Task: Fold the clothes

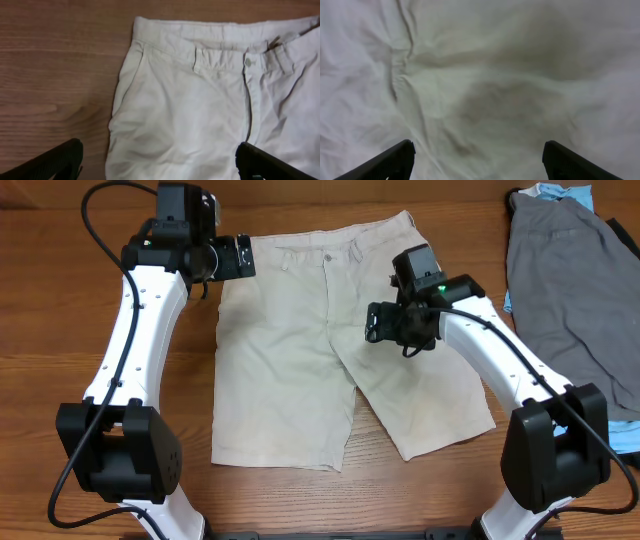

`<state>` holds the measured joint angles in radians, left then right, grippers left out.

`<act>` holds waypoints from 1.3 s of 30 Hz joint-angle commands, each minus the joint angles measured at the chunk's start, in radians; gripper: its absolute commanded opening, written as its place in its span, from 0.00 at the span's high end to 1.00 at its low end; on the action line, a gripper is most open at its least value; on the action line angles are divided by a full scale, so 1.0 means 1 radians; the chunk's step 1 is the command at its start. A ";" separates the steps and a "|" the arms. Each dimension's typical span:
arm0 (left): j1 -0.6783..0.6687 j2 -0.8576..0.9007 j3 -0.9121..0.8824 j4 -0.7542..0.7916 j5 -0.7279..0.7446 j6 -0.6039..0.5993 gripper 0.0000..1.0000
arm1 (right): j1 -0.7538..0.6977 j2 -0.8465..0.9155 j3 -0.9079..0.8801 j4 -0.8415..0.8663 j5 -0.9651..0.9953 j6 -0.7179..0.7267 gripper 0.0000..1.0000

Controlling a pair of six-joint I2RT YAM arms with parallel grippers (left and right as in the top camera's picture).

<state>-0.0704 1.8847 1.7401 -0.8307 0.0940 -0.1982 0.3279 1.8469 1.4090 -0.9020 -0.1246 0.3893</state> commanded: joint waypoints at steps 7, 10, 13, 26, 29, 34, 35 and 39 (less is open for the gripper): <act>0.002 0.006 0.002 -0.098 0.007 0.123 0.00 | -0.011 0.011 -0.035 0.025 0.013 -0.084 0.14; 0.003 0.006 0.002 -0.106 0.000 0.132 0.00 | -0.001 0.026 -0.035 0.010 -0.016 -0.103 0.14; 0.003 0.006 0.002 -0.097 0.000 0.132 0.00 | 0.016 0.039 -0.035 -0.001 -0.015 -0.107 0.14; 0.003 0.008 0.002 -0.061 -0.001 0.171 0.00 | 0.009 0.174 -0.035 0.015 0.056 -0.094 0.14; 0.003 0.009 0.002 -0.043 -0.007 0.177 0.00 | -0.032 0.222 -0.035 0.049 0.076 -0.093 0.14; 0.003 0.019 0.002 -0.005 -0.027 0.205 0.00 | -0.148 0.279 -0.035 0.119 0.075 -0.095 0.14; 0.003 0.023 0.002 0.005 -0.026 0.209 0.00 | -0.167 0.286 -0.035 0.136 0.075 -0.095 0.14; 0.003 0.083 0.002 0.089 -0.022 0.226 0.00 | -0.235 0.289 -0.032 0.189 0.029 -0.142 0.14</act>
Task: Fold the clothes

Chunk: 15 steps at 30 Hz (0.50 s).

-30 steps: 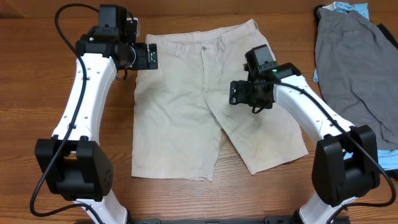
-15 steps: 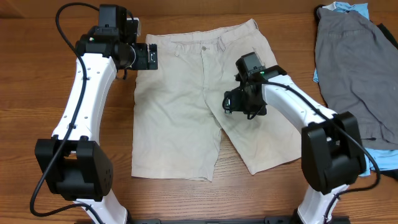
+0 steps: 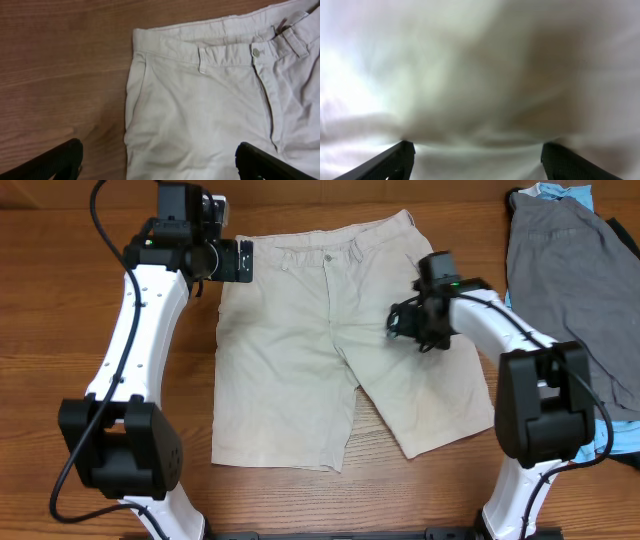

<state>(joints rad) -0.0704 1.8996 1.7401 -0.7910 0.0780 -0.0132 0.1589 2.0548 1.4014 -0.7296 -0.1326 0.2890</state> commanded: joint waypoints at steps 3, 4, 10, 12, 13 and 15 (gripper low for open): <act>0.002 0.140 0.002 0.142 0.005 0.063 0.00 | -0.089 0.074 0.018 -0.011 -0.027 -0.085 0.13; 0.002 0.160 0.002 0.168 0.004 0.069 0.00 | -0.089 0.067 0.039 -0.032 -0.027 -0.085 0.13; 0.013 0.311 0.058 0.294 -0.010 0.119 0.00 | -0.041 -0.035 0.219 -0.217 -0.030 -0.141 0.07; 0.022 0.359 0.091 0.310 -0.001 0.119 0.00 | -0.022 -0.074 0.266 -0.279 -0.029 -0.161 0.06; 0.027 0.397 0.117 0.313 0.005 0.119 0.00 | -0.013 -0.099 0.283 -0.305 -0.029 -0.167 0.06; 0.033 0.466 0.161 0.319 0.004 0.122 0.00 | -0.003 -0.144 0.290 -0.322 -0.026 -0.167 0.05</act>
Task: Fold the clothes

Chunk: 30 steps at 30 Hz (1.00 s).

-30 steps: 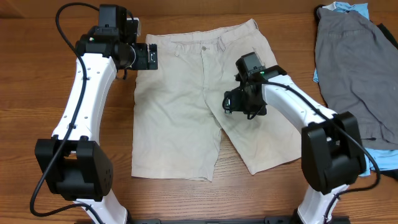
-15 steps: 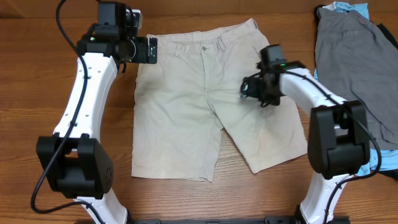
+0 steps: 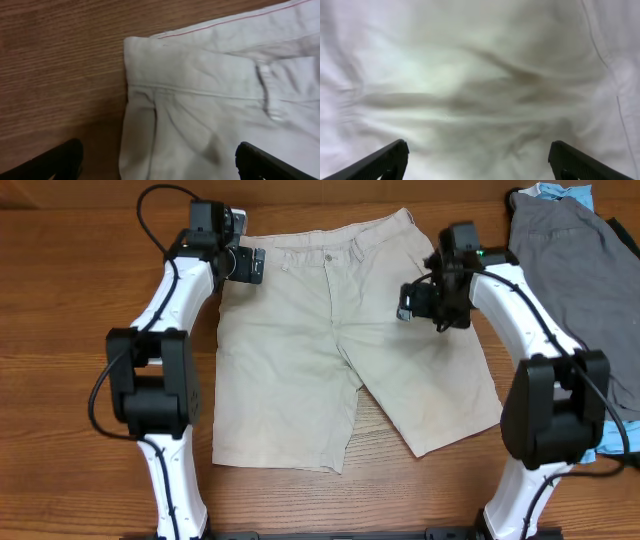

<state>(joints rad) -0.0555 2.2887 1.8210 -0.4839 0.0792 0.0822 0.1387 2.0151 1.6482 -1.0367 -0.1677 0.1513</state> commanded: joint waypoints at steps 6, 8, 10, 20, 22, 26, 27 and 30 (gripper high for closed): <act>0.016 0.157 0.124 0.040 0.028 0.026 0.04 | 0.018 -0.124 0.043 -0.020 0.009 -0.029 0.05; 0.015 0.164 0.124 0.055 0.056 0.026 0.13 | 0.018 -0.124 0.043 -0.019 0.008 -0.029 0.05; 0.013 0.176 0.124 0.077 0.088 0.023 0.37 | 0.018 -0.124 0.043 -0.019 0.008 -0.028 0.05; 0.056 0.167 0.163 -0.117 -0.174 -0.233 0.96 | 0.018 -0.124 0.042 -0.017 0.008 -0.020 0.05; 0.086 0.157 0.194 -0.228 -0.231 -0.285 0.96 | 0.018 -0.124 0.042 -0.016 0.005 -0.017 0.05; 0.175 0.150 0.267 -0.515 -0.246 -0.374 0.96 | 0.018 -0.124 0.042 -0.015 0.005 -0.008 0.05; 0.194 0.150 0.273 -0.583 -0.246 -0.398 0.96 | 0.018 -0.124 0.042 -0.015 0.005 0.006 0.05; 0.247 0.151 0.274 -0.765 -0.233 -0.460 0.96 | 0.018 -0.124 0.042 -0.014 0.005 0.052 0.05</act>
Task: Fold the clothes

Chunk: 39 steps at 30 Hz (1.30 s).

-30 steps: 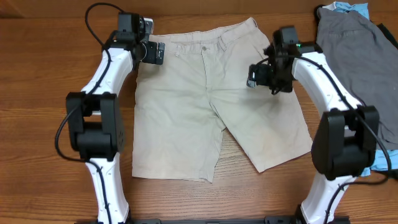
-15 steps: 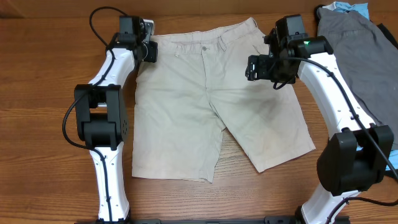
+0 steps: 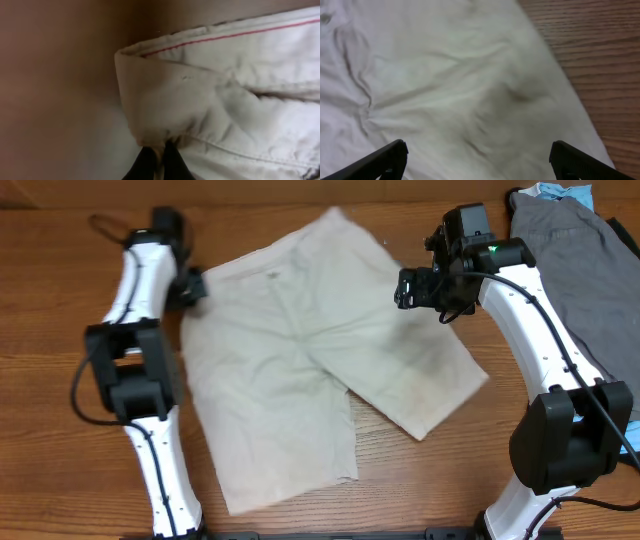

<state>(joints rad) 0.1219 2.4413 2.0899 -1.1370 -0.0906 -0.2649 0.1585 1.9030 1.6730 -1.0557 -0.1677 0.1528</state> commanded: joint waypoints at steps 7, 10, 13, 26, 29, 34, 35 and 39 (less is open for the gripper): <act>0.155 -0.001 0.004 -0.359 -0.058 -0.041 0.47 | -0.003 -0.011 0.015 -0.026 0.057 0.192 0.05; 0.171 -0.002 0.005 -0.370 -0.043 -0.021 0.20 | -0.005 -0.011 0.015 -0.064 0.127 0.247 0.05; 0.172 -0.010 0.031 -0.372 -0.038 -0.003 0.19 | -0.020 -0.010 0.005 -0.115 0.180 0.267 0.05; 0.133 -0.296 0.207 -0.219 0.182 0.120 0.13 | -0.070 -0.010 -0.278 0.024 0.201 0.283 0.11; 0.100 -0.317 0.207 -0.212 0.181 0.164 0.13 | -0.070 -0.010 -0.350 0.106 0.200 0.294 0.14; 0.036 -0.320 0.209 -0.216 0.160 0.179 0.18 | -0.070 -0.009 -0.457 0.232 0.202 0.336 0.29; 0.029 -0.322 0.209 -0.218 0.160 0.179 0.18 | -0.070 -0.009 -0.483 0.265 0.200 0.346 0.30; 0.025 -0.323 0.209 -0.224 0.160 0.179 0.18 | -0.070 -0.009 -0.536 0.335 0.200 0.356 0.37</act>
<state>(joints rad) 0.1402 2.1227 2.2868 -1.3582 0.0647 -0.1066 0.0868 1.9022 1.1770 -0.7578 0.0265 0.4805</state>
